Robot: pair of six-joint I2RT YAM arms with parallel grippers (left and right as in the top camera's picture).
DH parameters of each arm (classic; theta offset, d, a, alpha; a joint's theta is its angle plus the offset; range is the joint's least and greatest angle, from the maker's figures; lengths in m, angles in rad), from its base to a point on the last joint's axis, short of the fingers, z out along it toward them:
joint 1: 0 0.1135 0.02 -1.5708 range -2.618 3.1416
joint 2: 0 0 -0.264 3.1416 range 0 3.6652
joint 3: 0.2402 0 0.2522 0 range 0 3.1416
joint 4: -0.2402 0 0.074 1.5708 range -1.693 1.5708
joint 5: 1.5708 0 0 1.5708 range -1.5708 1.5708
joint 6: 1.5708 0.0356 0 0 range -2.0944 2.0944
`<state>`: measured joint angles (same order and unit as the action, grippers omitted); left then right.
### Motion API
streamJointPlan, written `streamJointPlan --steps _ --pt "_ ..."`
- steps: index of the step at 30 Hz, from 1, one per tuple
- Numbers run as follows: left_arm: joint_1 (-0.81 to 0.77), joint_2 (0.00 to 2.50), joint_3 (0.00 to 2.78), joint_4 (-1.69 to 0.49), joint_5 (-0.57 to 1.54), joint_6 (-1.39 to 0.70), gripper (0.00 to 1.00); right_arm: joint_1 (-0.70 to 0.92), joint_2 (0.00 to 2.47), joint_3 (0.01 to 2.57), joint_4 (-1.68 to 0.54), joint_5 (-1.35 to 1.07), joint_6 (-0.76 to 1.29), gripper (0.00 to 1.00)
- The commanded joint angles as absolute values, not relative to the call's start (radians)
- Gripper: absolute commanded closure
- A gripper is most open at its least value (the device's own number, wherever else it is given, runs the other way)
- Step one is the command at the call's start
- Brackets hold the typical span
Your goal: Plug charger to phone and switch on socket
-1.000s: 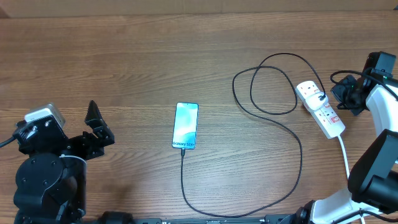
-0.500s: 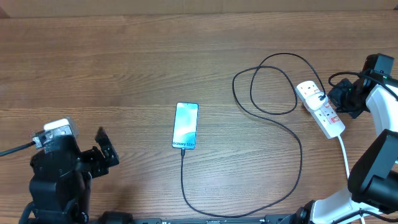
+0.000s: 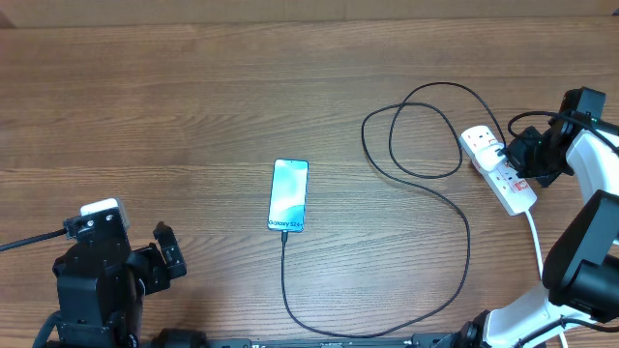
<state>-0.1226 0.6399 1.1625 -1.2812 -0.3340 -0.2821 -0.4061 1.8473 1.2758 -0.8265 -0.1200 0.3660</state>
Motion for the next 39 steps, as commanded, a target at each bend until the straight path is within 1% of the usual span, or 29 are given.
streamJointPlan --steps 1,14,21,27,39 --pt "-0.125 0.641 1.157 -1.283 -0.347 -0.285 0.0 -0.41 1.86 1.278 -0.812 -0.109 0.362 0.96" --pt "-0.125 0.641 1.157 -1.283 -0.347 -0.285 0.01 -0.41 1.864 1.278 -0.785 -0.095 0.369 0.96" --pt "-0.125 0.641 1.157 -1.283 -0.347 -0.285 0.01 -0.41 1.925 1.278 -0.789 -0.114 0.369 0.96" --pt "-0.125 0.641 1.157 -1.283 -0.347 -0.285 0.0 -0.412 1.927 1.279 -0.792 -0.114 0.369 0.96" --pt "-0.125 0.641 1.157 -1.283 -0.347 -0.285 0.0 -0.422 1.927 1.423 -0.944 -0.114 0.369 0.96"
